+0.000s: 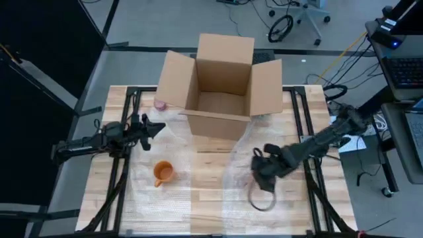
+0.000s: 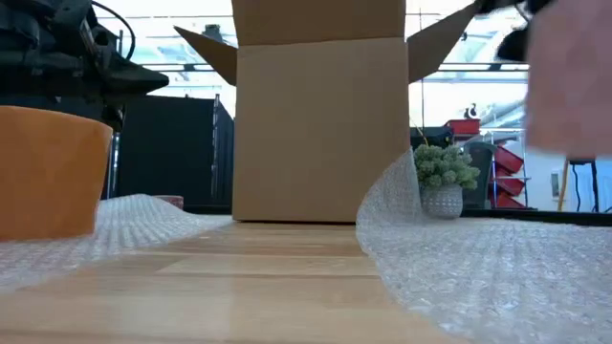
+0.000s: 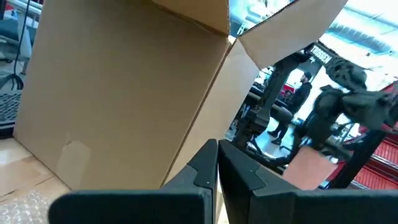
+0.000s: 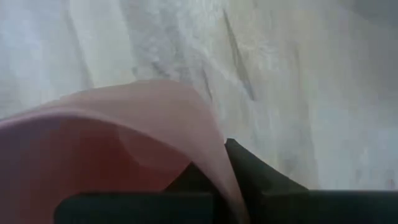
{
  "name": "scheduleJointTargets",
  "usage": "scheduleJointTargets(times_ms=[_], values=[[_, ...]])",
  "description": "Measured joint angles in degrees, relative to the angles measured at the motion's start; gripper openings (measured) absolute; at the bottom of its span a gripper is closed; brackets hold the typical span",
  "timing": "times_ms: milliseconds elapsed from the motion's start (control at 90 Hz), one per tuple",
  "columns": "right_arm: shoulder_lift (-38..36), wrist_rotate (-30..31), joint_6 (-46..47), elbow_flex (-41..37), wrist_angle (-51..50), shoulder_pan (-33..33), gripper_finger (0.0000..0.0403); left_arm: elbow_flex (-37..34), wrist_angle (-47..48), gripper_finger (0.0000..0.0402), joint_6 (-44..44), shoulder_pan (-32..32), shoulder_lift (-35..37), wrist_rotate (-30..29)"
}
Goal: Wrap mug
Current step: Put the pink cup into the right bubble wrap
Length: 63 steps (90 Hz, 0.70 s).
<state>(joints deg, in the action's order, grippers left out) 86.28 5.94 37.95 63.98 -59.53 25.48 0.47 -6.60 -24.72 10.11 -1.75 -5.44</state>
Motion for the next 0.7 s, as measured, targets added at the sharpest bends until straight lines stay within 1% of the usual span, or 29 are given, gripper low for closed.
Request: scheduleJointTargets(times_ms=[111, 256, 311, 367, 444, 700], values=[[1.9, -0.1, -3.5, -2.5, 1.8, -4.3, 0.0001, 0.0, 0.0, 0.0000, 0.0, 0.0, 0.0, 0.0], [2.8, -0.2, -4.2, -5.9, 4.4, -8.0, 0.0000, 0.0, -0.1, 0.0000, 0.1, 0.0, 0.0, -0.1], [2.6, -1.3, -4.2, -6.5, 6.0, -8.9, 0.0000, 0.0, -0.1, 0.0000, 0.1, 0.0, 0.0, -0.1], [2.6, -2.7, -4.3, -6.9, 6.8, -9.6, 0.0001, 0.0, 0.0, 0.0000, 0.1, 0.0, 0.0, -0.1], [2.6, -3.2, -4.0, -7.7, 6.7, -10.2, 0.0007, 0.0, 0.0, 0.0000, 0.1, 0.0, 0.0, -0.1], [2.6, -3.2, -1.0, -9.5, 9.1, -10.5, 0.0049, 0.0, 0.0, 0.0000, 0.1, 0.0, 0.0, -0.1]])
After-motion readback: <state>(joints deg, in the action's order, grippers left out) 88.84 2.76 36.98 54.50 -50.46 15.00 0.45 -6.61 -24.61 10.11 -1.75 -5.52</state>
